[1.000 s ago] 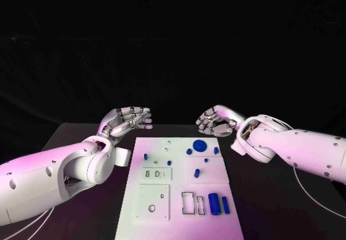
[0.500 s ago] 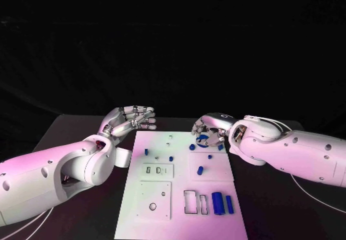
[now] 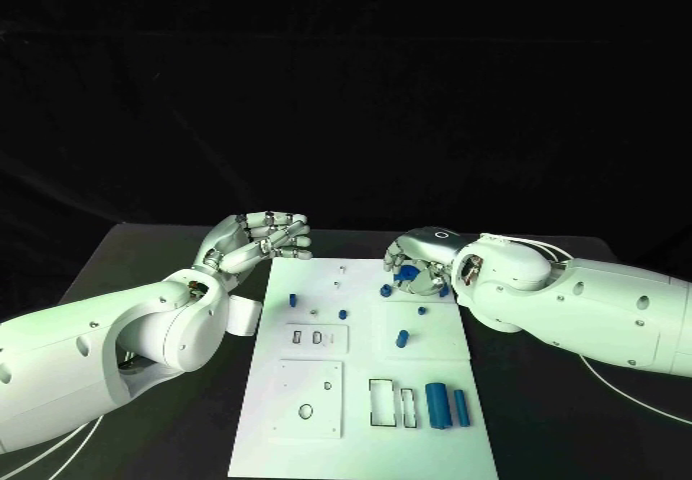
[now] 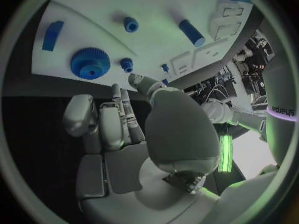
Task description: Assemble the parts on the task board
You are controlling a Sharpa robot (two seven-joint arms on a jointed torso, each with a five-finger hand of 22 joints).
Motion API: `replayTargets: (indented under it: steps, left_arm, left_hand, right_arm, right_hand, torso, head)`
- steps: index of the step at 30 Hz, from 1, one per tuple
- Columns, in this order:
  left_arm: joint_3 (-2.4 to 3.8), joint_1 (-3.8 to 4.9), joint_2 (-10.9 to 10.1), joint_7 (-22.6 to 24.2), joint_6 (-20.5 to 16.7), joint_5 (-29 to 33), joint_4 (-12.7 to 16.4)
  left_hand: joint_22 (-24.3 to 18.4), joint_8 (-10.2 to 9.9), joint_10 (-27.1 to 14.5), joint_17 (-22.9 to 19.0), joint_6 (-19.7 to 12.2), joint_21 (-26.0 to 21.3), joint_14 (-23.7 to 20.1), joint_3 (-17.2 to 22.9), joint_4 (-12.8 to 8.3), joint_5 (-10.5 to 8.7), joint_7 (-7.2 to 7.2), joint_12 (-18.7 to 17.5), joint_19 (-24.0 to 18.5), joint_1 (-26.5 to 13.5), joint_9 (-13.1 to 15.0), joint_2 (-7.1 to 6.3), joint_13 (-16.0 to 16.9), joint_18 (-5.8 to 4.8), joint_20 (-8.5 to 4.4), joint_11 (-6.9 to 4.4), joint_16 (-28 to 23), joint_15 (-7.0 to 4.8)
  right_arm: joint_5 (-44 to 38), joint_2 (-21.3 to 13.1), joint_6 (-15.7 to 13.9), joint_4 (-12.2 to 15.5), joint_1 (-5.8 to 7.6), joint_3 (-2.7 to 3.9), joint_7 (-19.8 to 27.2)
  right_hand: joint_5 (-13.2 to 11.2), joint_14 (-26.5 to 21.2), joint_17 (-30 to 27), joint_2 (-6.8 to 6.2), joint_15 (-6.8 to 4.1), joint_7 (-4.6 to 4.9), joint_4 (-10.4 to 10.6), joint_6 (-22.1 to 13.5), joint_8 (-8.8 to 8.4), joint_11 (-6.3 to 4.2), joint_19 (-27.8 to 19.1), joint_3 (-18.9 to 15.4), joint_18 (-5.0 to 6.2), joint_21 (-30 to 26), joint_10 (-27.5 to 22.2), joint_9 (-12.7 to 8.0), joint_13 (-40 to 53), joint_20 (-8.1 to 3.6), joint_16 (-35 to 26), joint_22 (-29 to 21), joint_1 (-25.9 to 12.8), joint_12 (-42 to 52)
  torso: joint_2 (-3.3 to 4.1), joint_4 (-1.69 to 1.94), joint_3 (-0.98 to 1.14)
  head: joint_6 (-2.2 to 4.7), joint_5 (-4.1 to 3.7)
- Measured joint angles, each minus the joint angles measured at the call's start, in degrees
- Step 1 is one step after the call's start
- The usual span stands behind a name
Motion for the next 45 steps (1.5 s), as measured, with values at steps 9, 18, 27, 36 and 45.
replayTargets:
  steps: [9,18,27,36,45]
  left_arm:
    - [0.02,0.09,0.0,-0.2,0.4,0.0,-0.2]
    - [0.02,0.15,0.0,-0.3,0.6,0.1,-0.5]
    - [0.02,0.25,0.0,-0.6,0.6,0.1,-0.6]
    - [0.02,0.36,-0.1,-0.7,0.6,0.1,-0.6]
    - [0.02,0.45,-0.1,-0.9,0.6,0.1,-0.6]
  left_hand:
    - [0.0,0.0,0.0,0.0,0.0,0.0,0.0,0.0,0.0,-0.21,0.0,0.0,0.0,0.0,0.0,0.0,0.0,0.0,0.0,0.0,0.0,0.0]
    - [0.0,0.0,0.0,0.0,0.0,0.0,0.0,0.0,0.0,-0.21,0.0,0.0,0.0,0.0,0.0,-0.02,0.0,-0.01,0.0,0.0,0.0,0.0]
    - [0.0,0.0,0.0,0.1,0.0,0.0,0.0,0.0,0.0,-0.21,0.0,-0.2,0.0,-0.3,0.0,-0.21,0.0,0.0,0.0,0.0,0.0,0.0]
    - [0.0,0.0,0.0,0.1,0.0,0.0,0.0,0.0,0.0,-0.21,0.0,-0.2,0.0,-0.3,0.0,-0.21,0.0,0.0,0.0,0.0,0.0,0.0]
    - [0.0,0.0,0.0,0.1,0.0,0.2,0.0,0.0,0.0,-0.21,0.0,-0.4,0.0,-0.2,0.0,-0.2,-0.1,-0.01,0.0,0.0,0.0,0.0]
  right_arm:
    - [-1.3,1.0,0.6,-0.5,-0.53,-0.01,-1.0]
    - [-1.8,1.5,1.0,-0.4,-0.77,-0.01,-1.4]
    - [-1.8,2.1,1.6,-1.0,-1.0,-0.01,-1.6]
    - [-1.8,2.4,1.9,-1.3,-1.12,-0.03,-1.7]
    - [-1.8,2.7,2.2,-1.7,-1.15,-0.03,-1.9]
  right_hand:
    - [0.0,0.0,4.2,0.0,0.01,0.0,0.7,0.0,0.0,-0.01,3.5,0.4,-0.92,5.1,-0.4,0.6,0.3,-0.02,3.7,7.5,0.0,0.7]
    - [0.0,0.0,3.3,-0.23,0.01,0.0,1.3,0.0,0.0,-0.42,7.6,0.7,-3.09,11.0,0.0,1.1,0.8,-0.04,3.7,12.4,-0.2,1.6]
    - [0.2,0.0,3.3,-0.23,0.01,0.0,1.4,0.0,0.0,-0.42,7.6,0.8,-3.09,11.2,0.0,1.2,0.8,-0.03,3.7,12.4,-0.2,1.6]
    - [0.2,0.0,3.4,0.1,0.01,-0.14,1.6,1.0,0.45,-0.32,7.6,1.4,-3.09,11.6,0.5,1.8,1.0,-0.03,3.9,12.3,0.1,2.0]
    - [-0.3,0.0,3.6,0.76,0.01,-0.47,1.2,2.1,1.14,-0.76,7.6,2.6,-3.09,12.0,1.5,2.4,1.0,-0.03,4.4,12.3,0.8,2.5]
  torso:
    - [0.29,0.03,-0.01]
    - [0.58,0.08,-0.03]
    - [0.78,0.14,-0.04]
    - [0.83,0.11,-0.04]
    - [0.94,0.03,-0.04]
  head:
    - [0.16,0.09]
    - [-0.11,0.15]
    - [-0.31,0.09]
    - [-0.57,0.4]
    - [-0.96,0.39]
